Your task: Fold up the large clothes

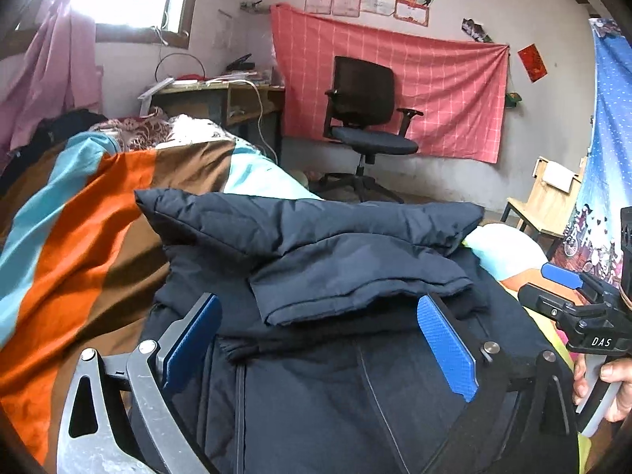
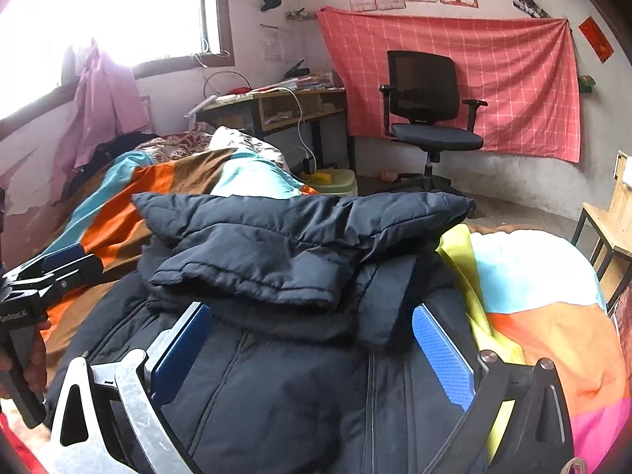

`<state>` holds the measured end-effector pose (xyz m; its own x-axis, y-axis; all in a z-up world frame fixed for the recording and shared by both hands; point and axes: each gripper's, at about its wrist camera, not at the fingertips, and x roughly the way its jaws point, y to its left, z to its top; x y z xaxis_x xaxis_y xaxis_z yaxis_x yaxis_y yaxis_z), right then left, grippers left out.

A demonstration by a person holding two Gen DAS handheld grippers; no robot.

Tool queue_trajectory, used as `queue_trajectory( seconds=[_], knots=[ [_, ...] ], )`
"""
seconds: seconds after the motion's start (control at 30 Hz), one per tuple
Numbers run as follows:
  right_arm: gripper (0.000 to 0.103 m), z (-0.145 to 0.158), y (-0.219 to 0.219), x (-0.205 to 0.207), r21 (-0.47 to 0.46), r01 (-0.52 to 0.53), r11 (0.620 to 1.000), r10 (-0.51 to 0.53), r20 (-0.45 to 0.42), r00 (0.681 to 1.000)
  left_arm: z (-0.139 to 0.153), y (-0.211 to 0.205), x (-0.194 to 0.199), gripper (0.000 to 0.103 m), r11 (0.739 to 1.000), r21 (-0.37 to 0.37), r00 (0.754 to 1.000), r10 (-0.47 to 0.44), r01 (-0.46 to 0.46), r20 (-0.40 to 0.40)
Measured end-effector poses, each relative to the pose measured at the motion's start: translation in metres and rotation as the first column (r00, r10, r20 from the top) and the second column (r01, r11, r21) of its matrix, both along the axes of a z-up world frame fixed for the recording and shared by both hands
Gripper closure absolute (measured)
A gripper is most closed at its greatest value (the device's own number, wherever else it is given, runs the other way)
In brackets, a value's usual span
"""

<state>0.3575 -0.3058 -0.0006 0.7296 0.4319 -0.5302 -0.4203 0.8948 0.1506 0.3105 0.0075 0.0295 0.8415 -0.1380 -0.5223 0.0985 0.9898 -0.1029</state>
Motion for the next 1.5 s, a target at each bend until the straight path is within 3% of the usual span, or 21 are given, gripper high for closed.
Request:
queue_trajectory(
  seconds=[0.6,1.0,1.2,1.5],
  knots=[
    [0.000,0.019,-0.025,-0.109,-0.033,-0.071,0.997,0.074,0.078,0.994,0.011,-0.022,-0.107,0.005,0.995,0.101,0.996,-0.018,0.009,0.089],
    [0.000,0.001,-0.022,-0.167,-0.149,-0.128,0.981,0.145,0.107,0.984,-0.019,-0.027,-0.157,0.005,0.993,0.114,0.998,-0.047,0.042,0.038],
    [0.000,-0.025,-0.014,-0.181,-0.246,-0.198,0.949,0.216,0.048,0.975,-0.044,-0.023,-0.175,0.005,0.984,0.159,0.997,-0.072,0.074,-0.019],
    [0.000,-0.077,-0.014,-0.180,-0.356,-0.249,0.901,0.230,-0.097,0.968,-0.087,-0.016,-0.199,0.005,0.961,0.234,0.984,-0.119,0.148,-0.132]
  ],
)
